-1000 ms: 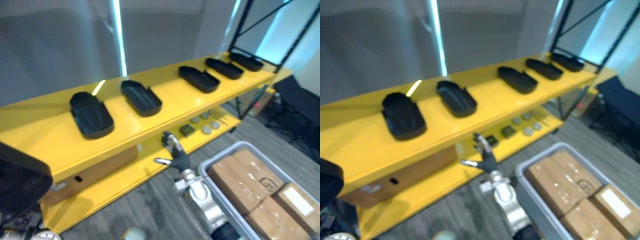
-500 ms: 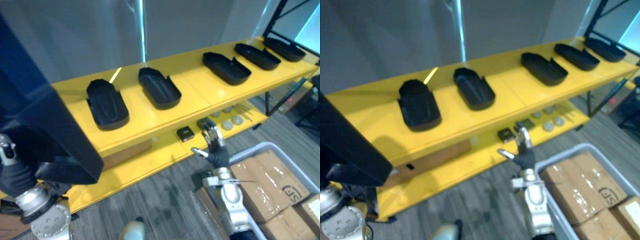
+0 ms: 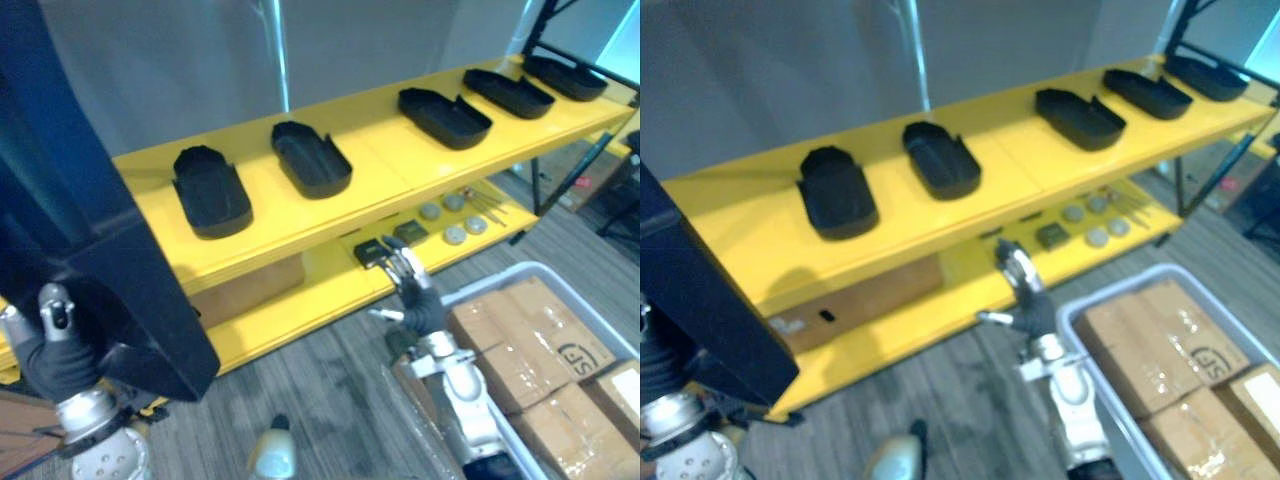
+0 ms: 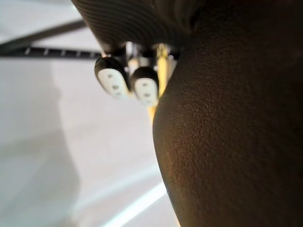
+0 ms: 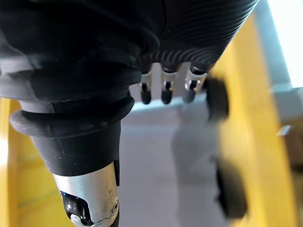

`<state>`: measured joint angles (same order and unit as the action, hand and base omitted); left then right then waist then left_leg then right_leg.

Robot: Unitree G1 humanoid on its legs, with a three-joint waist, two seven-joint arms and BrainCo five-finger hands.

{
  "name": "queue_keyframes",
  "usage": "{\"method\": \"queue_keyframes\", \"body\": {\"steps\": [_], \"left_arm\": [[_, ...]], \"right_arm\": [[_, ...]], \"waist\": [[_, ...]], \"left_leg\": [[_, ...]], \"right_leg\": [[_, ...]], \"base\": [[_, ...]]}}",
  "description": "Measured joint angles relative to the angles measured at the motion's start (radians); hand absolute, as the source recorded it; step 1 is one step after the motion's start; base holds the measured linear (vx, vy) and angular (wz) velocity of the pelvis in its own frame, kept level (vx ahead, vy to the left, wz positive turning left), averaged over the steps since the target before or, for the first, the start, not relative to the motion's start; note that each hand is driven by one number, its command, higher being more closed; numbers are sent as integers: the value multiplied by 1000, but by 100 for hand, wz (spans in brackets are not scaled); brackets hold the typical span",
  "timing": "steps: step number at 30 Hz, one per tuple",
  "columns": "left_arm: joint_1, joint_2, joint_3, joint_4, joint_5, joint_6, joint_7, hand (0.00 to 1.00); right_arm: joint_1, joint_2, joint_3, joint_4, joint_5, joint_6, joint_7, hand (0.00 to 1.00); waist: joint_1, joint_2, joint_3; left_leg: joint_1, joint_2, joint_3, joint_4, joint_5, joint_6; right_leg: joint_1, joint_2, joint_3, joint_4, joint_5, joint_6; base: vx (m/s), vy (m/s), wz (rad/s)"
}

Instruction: Walk over and take plastic housings, then place them on the shelf

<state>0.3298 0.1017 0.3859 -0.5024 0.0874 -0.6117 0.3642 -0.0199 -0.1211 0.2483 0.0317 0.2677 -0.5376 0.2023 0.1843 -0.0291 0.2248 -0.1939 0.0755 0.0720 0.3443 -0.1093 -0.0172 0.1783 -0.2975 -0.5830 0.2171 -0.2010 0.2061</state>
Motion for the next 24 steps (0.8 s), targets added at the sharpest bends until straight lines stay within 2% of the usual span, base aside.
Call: {"method": "queue_keyframes", "body": {"steps": [1,2,3,5,6,7,8,9,10,11,12,13,14,15,16,17,18,20,21,22,23,24], "left_arm": [[-19,5,0,3,1,-4,-4,100],[-38,4,-9,16,1,1,-5,100],[-43,17,-3,16,4,5,1,100],[-61,35,-6,16,11,11,13,100],[-94,62,-19,18,12,23,26,100],[-103,67,-20,19,12,25,26,100],[-148,88,-26,34,13,26,29,100],[-177,101,-33,51,12,27,35,100],[-237,128,-48,96,9,34,48,100],[-260,135,-53,114,8,42,52,100],[-303,141,-65,156,12,67,74,100],[-315,143,-73,165,12,81,88,100],[-320,146,-86,181,10,104,103,100],[-305,148,-85,184,1,127,110,100],[-287,124,-86,190,-2,129,117,100],[-235,78,-98,190,-9,136,124,100],[-202,37,-106,190,-10,140,123,100],[-190,-7,-106,189,-12,139,108,100],[-191,-14,-104,189,-13,134,93,100],[-192,-18,-107,189,-37,119,63,100],[-191,-25,-115,189,-51,103,43,100],[-191,-30,-120,188,-52,92,40,100]], "right_arm": [[-5,5,0,-5,3,-6,-4,0],[-10,12,8,-4,12,-7,-4,0],[-22,22,31,-3,15,-8,-2,0],[-57,37,56,16,13,-13,0,0],[-100,45,76,37,12,-17,2,0],[-107,44,79,38,12,-19,4,0],[-141,40,88,39,12,-32,17,0],[-166,40,89,39,11,-34,20,0],[-213,39,88,38,12,-35,20,0],[-229,39,88,38,13,-35,22,0],[-251,39,88,35,14,-33,40,0],[-252,37,89,30,14,-32,48,0],[-255,36,92,23,12,-32,65,0],[-267,36,110,22,12,-31,75,0],[-276,30,126,22,12,-31,83,0],[-286,1,159,15,13,-28,91,0],[-302,-13,176,12,14,-27,95,0],[-337,-14,174,11,5,-24,89,0],[-351,-14,172,11,-11,-24,77,0],[-381,-13,168,6,-39,-24,66,0],[-400,-13,168,-16,-56,-26,59,0],[-405,-10,170,-30,-55,-29,60,0]], "waist": [[1,-16,-3],[3,-31,-8],[3,-40,-12],[-2,-39,-8],[-11,-35,-7],[-12,-35,-7],[-18,-28,-9],[-21,-23,-9],[-34,-9,-9],[-35,-7,-9],[-42,-2,-7],[-49,-4,-8],[-60,-15,-14],[-58,-40,-30],[-55,-24,-38],[-53,28,-51],[-53,61,-55],[-54,86,-63],[-54,86,-63],[-54,80,-61],[-51,70,-66],[-50,61,-71]], "left_leg": [[1,-17,-20,28,-37,-35],[6,-43,-36,54,-57,-12],[31,-63,-52,40,-66,-1],[85,-76,-79,11,-74,12],[136,-76,-116,-18,-79,19],[144,-75,-123,-25,-79,19],[168,-65,-151,-49,-77,13],[179,-57,-169,-60,-71,0],[183,-40,-205,-61,-77,-15],[186,-36,-217,-60,-82,-23],[195,-30,-257,-54,-95,-45],[193,-29,-272,-52,-101,-54],[193,-34,-318,-50,-115,-76],[191,-42,-352,-50,-133,-105],[191,-26,-369,-45,-144,-123],[164,21,-375,-35,-139,-139],[151,53,-363,-34,-117,-163],[120,81,-337,-33,-64,-173],[114,87,-306,-34,-40,-164],[101,100,-203,-30,17,-138],[91,105,-108,-42,80,-91],[92,103,-78,-75,119,-78]], "right_leg": [[-9,-24,18,158,-9,-5],[-65,-88,44,336,16,-34],[-117,-121,118,466,82,-58],[-165,-141,203,590,201,-60],[-202,-135,237,689,109,-95],[-209,-132,237,698,91,-103],[-241,-100,236,670,29,-127],[-255,-74,239,604,4,-133],[-273,-11,287,417,-7,-144],[-285,11,327,346,-6,-141],[-294,58,430,215,10,-119],[-292,72,462,184,20,-109],[-288,84,504,153,50,-89],[-282,86,505,137,85,-72],[-276,93,482,148,65,-57],[-256,134,434,139,52,-83],[-240,157,384,135,39,-105],[-212,172,298,133,20,-137],[-199,172,271,133,13,-148],[-170,169,218,135,3,-165],[-149,159,174,138,-6,-179],[-143,151,157,130,-10,-186]], "base": [[259,137,76],[308,186,87],[258,171,63],[302,123,46],[286,71,45],[270,38,63],[195,-14,51],[284,-60,85],[180,-65,69],[227,-154,94],[181,-162,77],[316,-369,115],[233,-353,112],[247,-405,100],[263,-411,82],[295,-441,81],[263,-397,90],[150,-263,105],[138,-270,130],[107,-269,130],[84,-276,132],[43,-245,127]]}}
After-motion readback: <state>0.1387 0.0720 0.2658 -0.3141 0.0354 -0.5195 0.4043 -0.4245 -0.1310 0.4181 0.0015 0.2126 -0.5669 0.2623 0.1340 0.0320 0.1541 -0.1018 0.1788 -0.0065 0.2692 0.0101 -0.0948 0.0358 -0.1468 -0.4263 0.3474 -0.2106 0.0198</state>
